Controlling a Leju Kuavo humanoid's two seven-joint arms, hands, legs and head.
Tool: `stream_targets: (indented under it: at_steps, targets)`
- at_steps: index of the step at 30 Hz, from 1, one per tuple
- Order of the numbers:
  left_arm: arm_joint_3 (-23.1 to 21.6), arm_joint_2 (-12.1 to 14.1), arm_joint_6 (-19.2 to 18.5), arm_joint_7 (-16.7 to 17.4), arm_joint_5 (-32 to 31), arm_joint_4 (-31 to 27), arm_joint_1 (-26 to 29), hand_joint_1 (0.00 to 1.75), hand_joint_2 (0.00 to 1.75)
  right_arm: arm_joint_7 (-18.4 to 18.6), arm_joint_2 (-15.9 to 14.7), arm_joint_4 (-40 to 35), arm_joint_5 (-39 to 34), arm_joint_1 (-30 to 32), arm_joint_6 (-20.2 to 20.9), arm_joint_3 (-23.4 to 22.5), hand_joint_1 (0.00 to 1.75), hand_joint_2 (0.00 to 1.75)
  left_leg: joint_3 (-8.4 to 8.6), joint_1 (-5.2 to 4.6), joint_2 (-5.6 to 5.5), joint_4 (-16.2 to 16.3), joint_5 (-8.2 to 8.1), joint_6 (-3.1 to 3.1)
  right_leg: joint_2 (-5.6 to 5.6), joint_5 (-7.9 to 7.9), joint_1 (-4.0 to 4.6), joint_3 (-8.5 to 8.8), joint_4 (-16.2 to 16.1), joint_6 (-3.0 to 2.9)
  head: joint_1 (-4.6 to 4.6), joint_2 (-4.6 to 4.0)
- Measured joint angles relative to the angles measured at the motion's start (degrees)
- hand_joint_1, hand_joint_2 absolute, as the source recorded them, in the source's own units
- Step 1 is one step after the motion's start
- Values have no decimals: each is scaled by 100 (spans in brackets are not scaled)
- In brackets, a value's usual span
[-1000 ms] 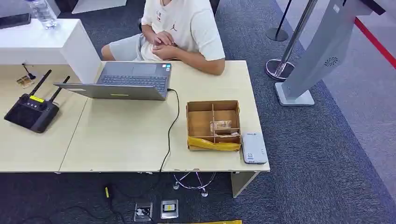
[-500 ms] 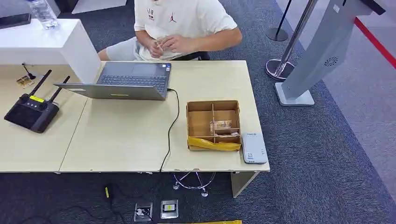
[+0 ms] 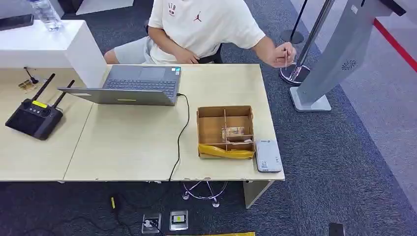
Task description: Pass the card to the sensor for recognition and then transmit it.
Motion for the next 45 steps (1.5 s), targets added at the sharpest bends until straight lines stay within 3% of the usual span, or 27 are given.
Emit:
stream_targets:
  at_steps: [4,8,13,19,22,23,24,25,26,27,28,29,30,31,32,33,34,36,39,41,45]
  targets:
    - [0,2,0,-6,-66,0,-15,0,0,-361,-577,11,-711,-344,-4,-302,0,175,0,-9,0,0,2,3,0,1,-9,-1,1,1,2,0]
    - [0,2,0,-6,-129,0,-43,0,0,-1151,-1044,24,-989,-783,-68,-506,0,175,-1,-12,7,0,4,7,2,6,-13,-1,1,8,-4,0]
    - [-2,0,0,-6,-311,0,-86,0,0,-2496,-1526,48,-382,-1598,-116,-667,0,175,-2,-13,9,0,11,16,4,14,-14,-1,2,18,-2,0]
    - [13,-11,0,-22,-533,0,-119,0,0,-3285,-1649,55,780,-2481,-116,-755,0,175,-6,-12,1,0,20,24,-2,16,-13,4,5,20,-2,0]
    - [48,-17,0,-26,-672,0,-139,0,0,-3342,-1513,-16,805,-2787,-92,-741,0,175,23,-10,3,5,18,20,5,11,-8,-27,-8,13,-7,0]
    - [61,-28,0,-26,-755,-2,-159,0,0,-3101,-1460,-103,544,-2674,14,-689,0,175,33,-7,-14,5,16,18,-5,7,-2,-8,-10,15,-9,-2]
    - [90,-28,0,-26,-841,-2,-167,0,0,-2460,-1397,-390,-135,-2247,372,-448,0,175,65,12,-61,12,4,37,-40,-19,27,50,-54,44,-63,-2]
    - [125,-28,4,-26,-920,-11,-172,0,0,-1640,-1445,-748,-974,-1683,768,-112,0,175,94,25,-81,39,-1,44,-64,-29,48,89,-93,59,-55,-2]
    - [151,-17,35,-13,-991,-13,-163,0,0,-591,-1568,-1165,-1990,-1067,914,323,0,175,79,13,-83,57,-12,60,-69,-47,20,95,-90,74,27,-2]
    - [166,-22,26,-2,-1045,-13,-110,0,0,828,-1763,-1690,-3063,-625,810,817,0,175,44,-54,-66,52,-9,72,-61,-49,-44,84,-48,79,140,-2]
    - [179,-18,-47,2,-1093,-15,-63,0,0,2691,-2080,-2495,-4225,-349,478,1535,0,175,-31,-141,-1,22,3,88,5,-43,-142,9,41,87,173,0]
    - [186,0,-189,4,-1128,-13,-53,0,0,3925,-2384,-3327,-4854,-226,176,2215,0,175,-171,-225,65,-6,-25,79,122,-40,-236,-79,147,90,170,0]
    - [195,9,-340,33,-1161,-11,-81,0,0,4541,-2636,-4235,-5212,-93,124,2947,0,175,-161,-266,177,-16,-74,81,269,-36,-278,-145,170,99,92,0]
    - [214,50,-431,35,-1189,-11,-146,0,0,4513,-2813,-5029,-5076,39,231,3667,0,175,-134,-268,284,-29,-90,79,385,-34,-285,-148,182,102,22,0]
    - [238,81,-370,35,-1209,-13,-229,0,0,4448,-2821,-5692,-4498,52,304,4401,0,175,-88,-213,365,-29,-114,81,479,-6,-241,-136,137,102,-54,0]
    - [256,76,-216,35,-1222,-24,-310,0,0,4263,-2743,-6124,-3779,40,363,5044,0,175,-55,-139,379,-27,-117,79,495,23,-165,-91,83,84,-114,0]
    - [288,40,-103,35,-1233,-59,-381,0,0,4029,-2658,-6507,-3153,118,463,5636,0,175,-29,-101,343,-23,-109,80,456,33,-126,-52,38,89,-103,0]
    - [317,-15,171,35,-1275,-123,-437,0,0,3737,-2575,-7240,-2463,232,604,6696,0,175,-29,-102,173,-12,-41,104,260,20,-121,-17,25,90,-92,0]
    - [345,-63,238,35,-1314,-190,-364,0,0,3674,-2536,-8112,-2119,25,715,7858,0,175,-6,-85,-114,0,60,81,0,25,-108,-15,20,98,-79,0]
    - [385,-66,238,35,-1329,-192,-233,0,0,3658,-2490,-8484,-2073,-45,783,8494,0,175,-33,-68,-184,2,77,77,-65,31,-90,-8,14,96,-79,0]
    - [424,-26,238,35,-1358,-197,-153,0,0,3628,-2420,-8979,-2034,-107,861,9333,0,175,-47,-65,-192,0,75,75,-77,28,-88,-11,15,92,-83,0]
